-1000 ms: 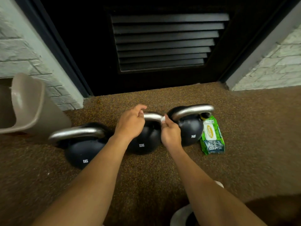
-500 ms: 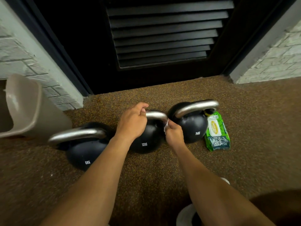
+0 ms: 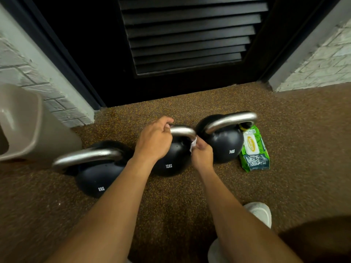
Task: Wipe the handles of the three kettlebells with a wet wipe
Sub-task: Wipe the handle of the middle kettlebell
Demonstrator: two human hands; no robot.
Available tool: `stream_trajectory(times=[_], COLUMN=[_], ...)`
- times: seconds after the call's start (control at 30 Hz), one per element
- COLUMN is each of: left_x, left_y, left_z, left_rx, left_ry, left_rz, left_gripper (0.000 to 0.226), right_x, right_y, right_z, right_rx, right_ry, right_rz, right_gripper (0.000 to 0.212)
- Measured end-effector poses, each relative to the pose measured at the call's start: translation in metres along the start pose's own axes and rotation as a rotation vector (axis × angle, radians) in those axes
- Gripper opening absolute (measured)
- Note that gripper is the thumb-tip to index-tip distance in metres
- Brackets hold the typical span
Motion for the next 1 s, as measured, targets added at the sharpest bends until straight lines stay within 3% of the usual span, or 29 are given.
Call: stream_trajectory(times=[0.13,0.27,0.37,0.57,0.77,0.83,1.0], left_x=[-0.001,0.0,0.0,-0.004,-0.006,-0.006,-0.008], left_y=[0.0,0.002,0.001,-0.005,-0.005,-0.006,-0.012], left_z=[0.001,0.004,0.002,0.001,0.004,0.005,0.011], left_rx=[0.013,0.021,0.02,0.078,0.154,0.181,0.308], left_ry=[-0.01,-0.007,-0.02,-0.018,-0.036,-0.034,-0.042], left_rz=[0.003,0.004,0.015,0.016,0.033,0.037,0.043], left_gripper=[0.035,0.035,0.035,0.035,0.033,0.032,0.033], right_x=[-0.018,0.004,0.027,0.06,0.048,0.035,-0.001], right_y=[-0.012,-0.01,-0.007,0.005,-0.005,-0.017,-0.056], right_z=[0.001,-0.017,-0.04,-0.058,-0.056,-0.066,-0.083], right_rx=[0.097,0.14,0.28,0.548,0.842,0.94,1.684], right_ry=[-0.038,0.145,0.169,-0.052,-0.305,-0.37,-0.49], right_rz=[-0.104,-0.202,-0.233,0.064,0.524,0.571,0.658], right_gripper=[0.038,0.037,0.064,0.083,0.078,0.073,0.044])
Point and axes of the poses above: each hand's wrist, its own x-axis away from the middle knuckle, its own z-axis out of the back of the hand, y = z × x, the point moved 3 cm from there along -x, towards the middle knuckle, and after that the axes turned 4 degrees about z, right-handed, at the moved point
